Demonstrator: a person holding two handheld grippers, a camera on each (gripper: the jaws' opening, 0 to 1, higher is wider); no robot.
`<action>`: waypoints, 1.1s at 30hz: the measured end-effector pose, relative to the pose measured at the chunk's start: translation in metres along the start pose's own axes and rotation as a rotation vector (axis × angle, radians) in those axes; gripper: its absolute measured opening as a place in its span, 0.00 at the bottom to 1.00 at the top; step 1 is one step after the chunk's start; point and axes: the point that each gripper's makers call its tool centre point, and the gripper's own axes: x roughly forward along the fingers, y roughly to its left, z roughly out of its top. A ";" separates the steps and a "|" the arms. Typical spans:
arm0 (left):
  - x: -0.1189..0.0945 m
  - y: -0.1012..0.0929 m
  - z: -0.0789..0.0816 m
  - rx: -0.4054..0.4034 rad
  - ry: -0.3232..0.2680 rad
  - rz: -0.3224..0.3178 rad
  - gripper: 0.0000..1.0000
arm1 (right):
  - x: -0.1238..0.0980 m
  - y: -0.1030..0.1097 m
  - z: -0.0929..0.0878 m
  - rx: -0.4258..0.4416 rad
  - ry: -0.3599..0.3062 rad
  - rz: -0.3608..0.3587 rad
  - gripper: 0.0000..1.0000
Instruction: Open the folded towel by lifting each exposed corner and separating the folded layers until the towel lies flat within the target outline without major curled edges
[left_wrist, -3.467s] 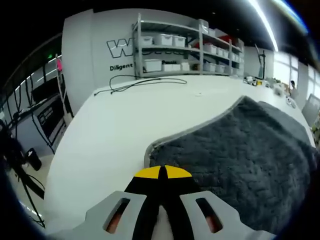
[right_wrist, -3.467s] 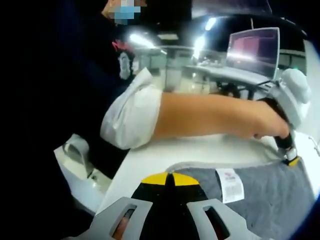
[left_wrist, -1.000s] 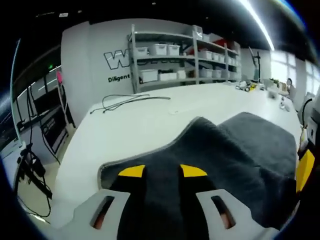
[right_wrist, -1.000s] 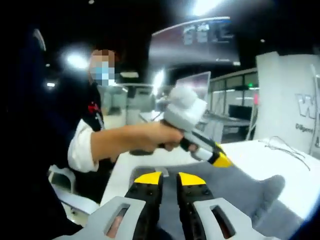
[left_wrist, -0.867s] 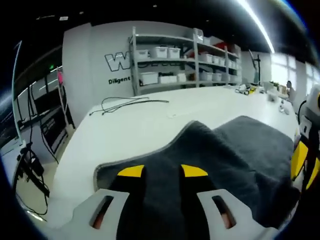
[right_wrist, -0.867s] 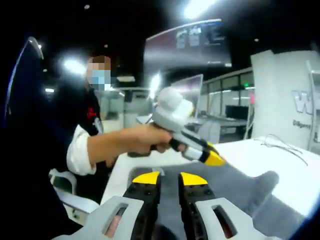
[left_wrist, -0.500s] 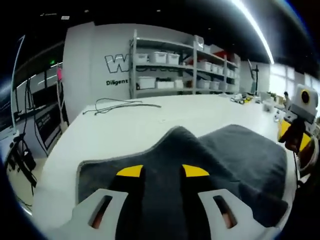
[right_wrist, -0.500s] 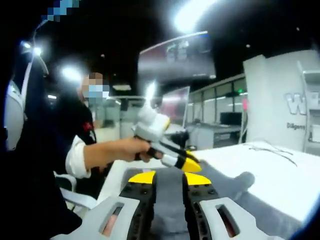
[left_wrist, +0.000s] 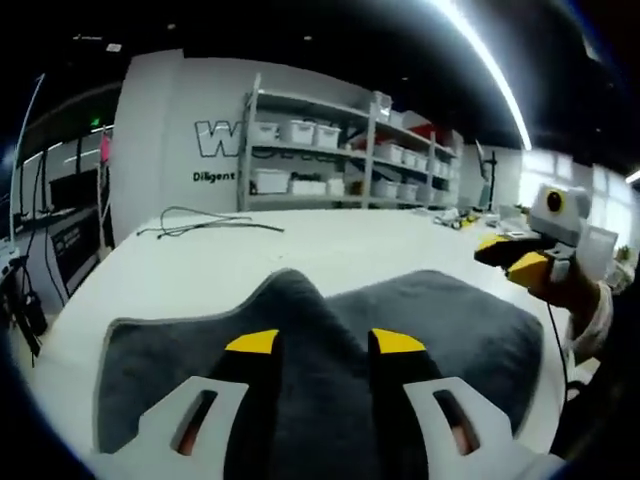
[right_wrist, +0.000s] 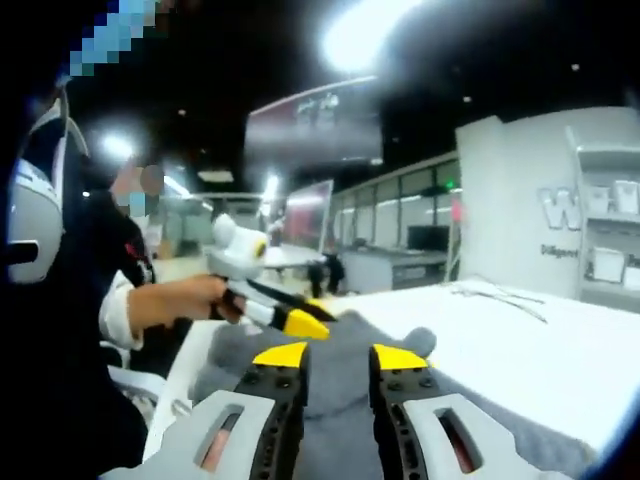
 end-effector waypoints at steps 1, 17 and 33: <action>0.001 -0.004 -0.001 0.003 0.005 -0.007 0.34 | -0.004 -0.004 0.000 -0.006 0.005 -0.011 0.21; 0.011 -0.077 0.002 0.097 0.020 -0.107 0.29 | -0.056 -0.069 -0.013 -0.120 0.090 -0.146 0.21; 0.035 -0.169 -0.008 0.082 0.076 -0.296 0.31 | -0.109 -0.135 -0.025 -0.132 0.214 -0.244 0.21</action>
